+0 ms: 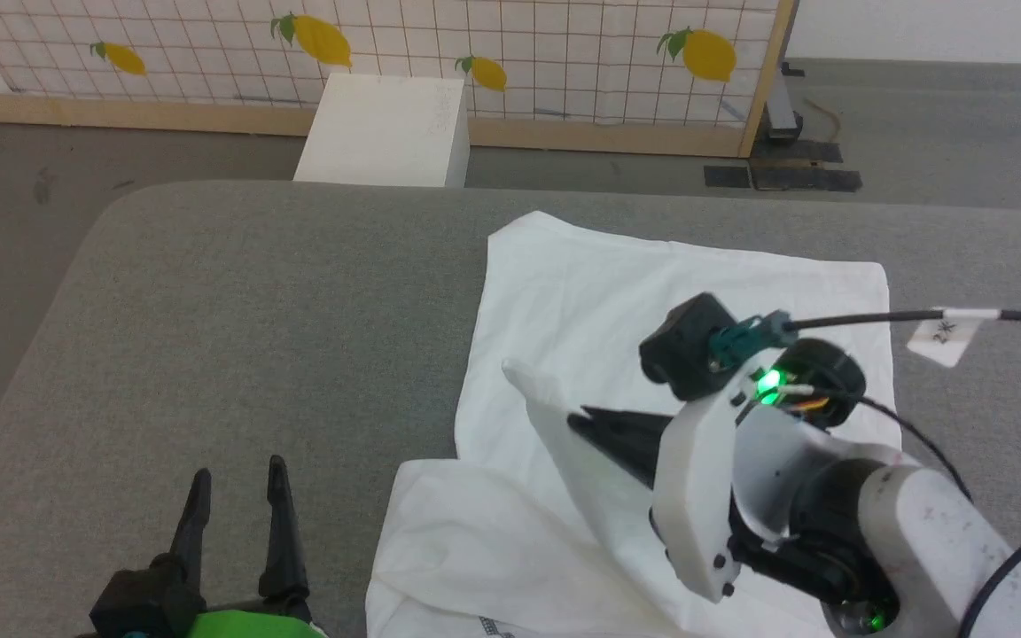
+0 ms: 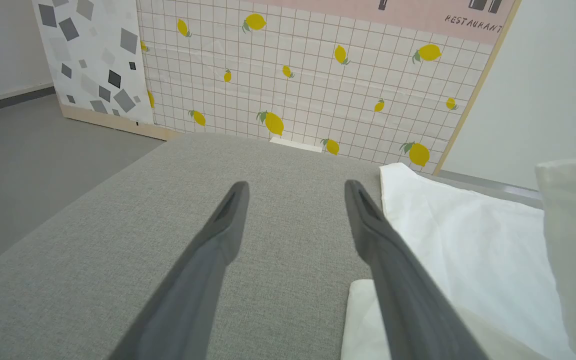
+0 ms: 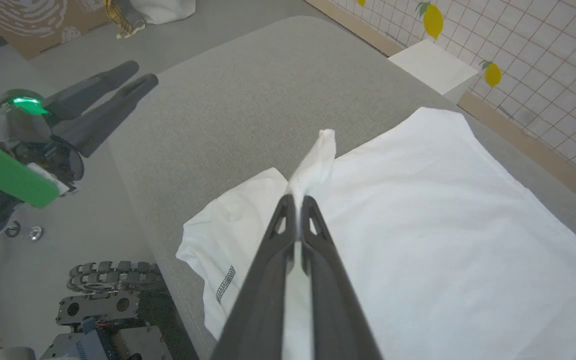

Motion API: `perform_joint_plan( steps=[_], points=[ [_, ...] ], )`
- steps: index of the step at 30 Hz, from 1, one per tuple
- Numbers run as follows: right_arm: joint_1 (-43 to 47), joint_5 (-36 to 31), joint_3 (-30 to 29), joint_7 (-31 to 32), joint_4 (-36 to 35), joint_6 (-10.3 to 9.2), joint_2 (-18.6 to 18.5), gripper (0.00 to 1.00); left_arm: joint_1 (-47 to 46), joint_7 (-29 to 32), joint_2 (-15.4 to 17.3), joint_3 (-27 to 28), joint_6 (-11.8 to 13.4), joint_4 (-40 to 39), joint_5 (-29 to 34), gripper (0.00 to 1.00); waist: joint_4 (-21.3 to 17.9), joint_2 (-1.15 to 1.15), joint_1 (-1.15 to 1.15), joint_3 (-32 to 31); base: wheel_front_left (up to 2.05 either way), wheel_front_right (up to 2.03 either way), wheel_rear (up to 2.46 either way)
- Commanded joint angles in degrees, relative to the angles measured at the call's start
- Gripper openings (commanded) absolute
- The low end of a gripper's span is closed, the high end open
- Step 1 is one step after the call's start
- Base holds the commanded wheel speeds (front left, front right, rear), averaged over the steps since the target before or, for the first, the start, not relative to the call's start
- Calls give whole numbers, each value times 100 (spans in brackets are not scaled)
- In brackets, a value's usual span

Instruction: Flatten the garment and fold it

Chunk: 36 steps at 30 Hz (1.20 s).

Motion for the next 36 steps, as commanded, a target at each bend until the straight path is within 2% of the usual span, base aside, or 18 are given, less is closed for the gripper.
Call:
perform_joint_plan(
  steps=[1, 13, 24, 25, 26, 28, 32, 36],
  points=[
    [140, -24, 102, -162, 181, -8, 44, 0, -132, -53, -28, -33, -25, 38, -50, 100, 93, 0, 0, 89, 0, 0, 0],
    [535, -351, 418, -1443, 2148, -8, 656, 0, -382, -79, -111, -165, -109, 203, -50, 100, 400, 0, 0, 385, 0, 0, 0],
    [406, -660, 563, -2182, 3983, -8, 1019, 0, -594, -53, -198, -378, -234, 450, -67, 100, 763, 0, 0, 353, 0, 0, 0],
    [379, -667, 578, -2246, 4103, -8, 1052, 9, -592, -49, -189, -378, -236, 462, -71, 100, 781, 0, 0, 333, 0, 0, 0],
    [353, -654, 595, -2298, 4191, -8, 1081, 35, -583, -45, -177, -374, -234, 471, -73, 100, 789, 0, 0, 311, 0, 0, 0],
    [315, -599, 624, -2352, 4279, -8, 1121, 100, -551, -36, -150, -362, -222, 478, -77, 100, 781, 0, 0, 262, 0, 0, 0],
    [269, -379, 670, -2315, 4166, -8, 1153, 100, -472, 8, -88, -346, -183, 444, -71, 100, 679, 0, 0, 146, 0, 0, 0],
    [350, -181, 312, -2321, 3736, -8, 1104, 100, -411, 65, -27, -337, -155, 363, -69, 100, 506, 0, 0, 46, 0, 0, 0]
  ],
)
